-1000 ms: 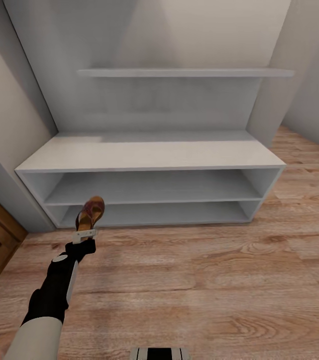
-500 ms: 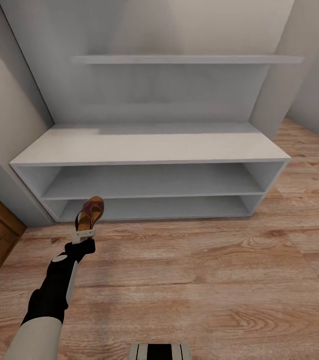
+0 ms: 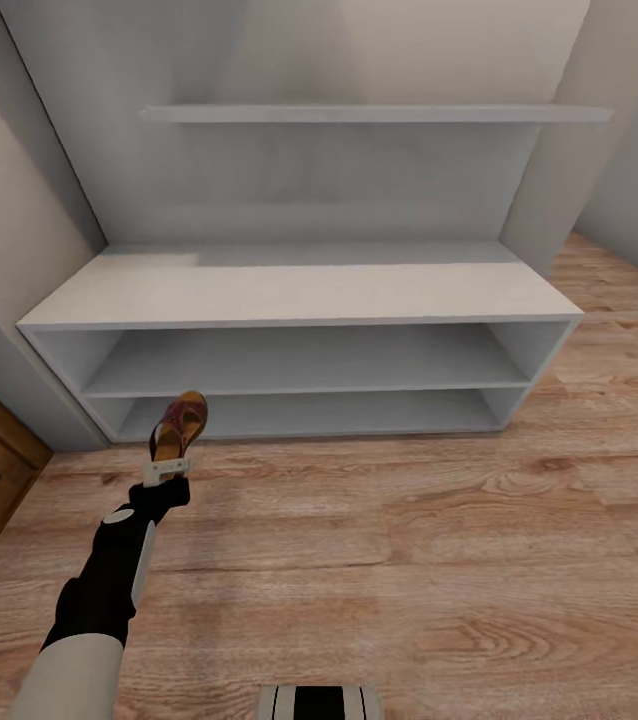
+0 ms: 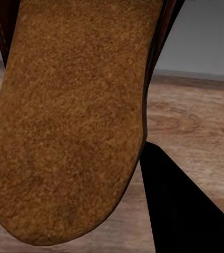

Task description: Pick up the two gym shoes and the two sandals from the corridor floor and place them onto the hallstand (shoe rack) in the corridor, making sure they are on the rack and not on the floor. Arrange them so the two gym shoes are next to each other and the two sandals are next to each other.

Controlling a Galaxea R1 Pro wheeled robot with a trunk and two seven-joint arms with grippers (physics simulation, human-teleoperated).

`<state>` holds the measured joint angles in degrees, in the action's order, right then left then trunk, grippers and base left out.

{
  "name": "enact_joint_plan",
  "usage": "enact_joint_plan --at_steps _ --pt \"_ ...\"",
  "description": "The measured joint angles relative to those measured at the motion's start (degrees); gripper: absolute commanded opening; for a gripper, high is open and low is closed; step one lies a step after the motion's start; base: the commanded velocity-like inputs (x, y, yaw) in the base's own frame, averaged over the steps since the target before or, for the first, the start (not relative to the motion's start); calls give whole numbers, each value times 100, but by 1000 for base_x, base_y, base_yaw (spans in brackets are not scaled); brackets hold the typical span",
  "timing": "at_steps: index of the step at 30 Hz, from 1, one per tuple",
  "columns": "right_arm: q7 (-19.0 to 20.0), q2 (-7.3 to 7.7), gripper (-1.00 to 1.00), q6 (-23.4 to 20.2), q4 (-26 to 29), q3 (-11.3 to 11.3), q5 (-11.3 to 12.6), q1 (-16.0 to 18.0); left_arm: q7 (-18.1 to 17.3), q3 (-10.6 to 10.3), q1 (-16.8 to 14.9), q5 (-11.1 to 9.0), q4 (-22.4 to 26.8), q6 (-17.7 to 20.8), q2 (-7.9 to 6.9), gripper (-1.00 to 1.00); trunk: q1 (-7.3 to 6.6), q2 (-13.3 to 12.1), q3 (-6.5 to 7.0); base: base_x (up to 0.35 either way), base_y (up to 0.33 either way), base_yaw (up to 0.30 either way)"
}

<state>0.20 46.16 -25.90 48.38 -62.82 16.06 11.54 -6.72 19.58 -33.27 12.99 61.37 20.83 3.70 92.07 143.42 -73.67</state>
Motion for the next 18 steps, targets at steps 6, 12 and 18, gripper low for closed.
enact_joint_plan --at_steps 6,12,18 --pt "-4 -9 -100 0 0 -6 1 0 2 -26 0 -2 2 -212 11 -100 0 0 0 25 0 0" --pt "-1 -12 -100 0 0 -3 2 0 5 -41 0 -1 -4 -372 17 -100 -3 0 0 286 0 0" --pt "0 -18 -100 0 0 -1 2 0 2 -42 0 -7 -19 -388 18 -100 -1 0 0 197 0 0"
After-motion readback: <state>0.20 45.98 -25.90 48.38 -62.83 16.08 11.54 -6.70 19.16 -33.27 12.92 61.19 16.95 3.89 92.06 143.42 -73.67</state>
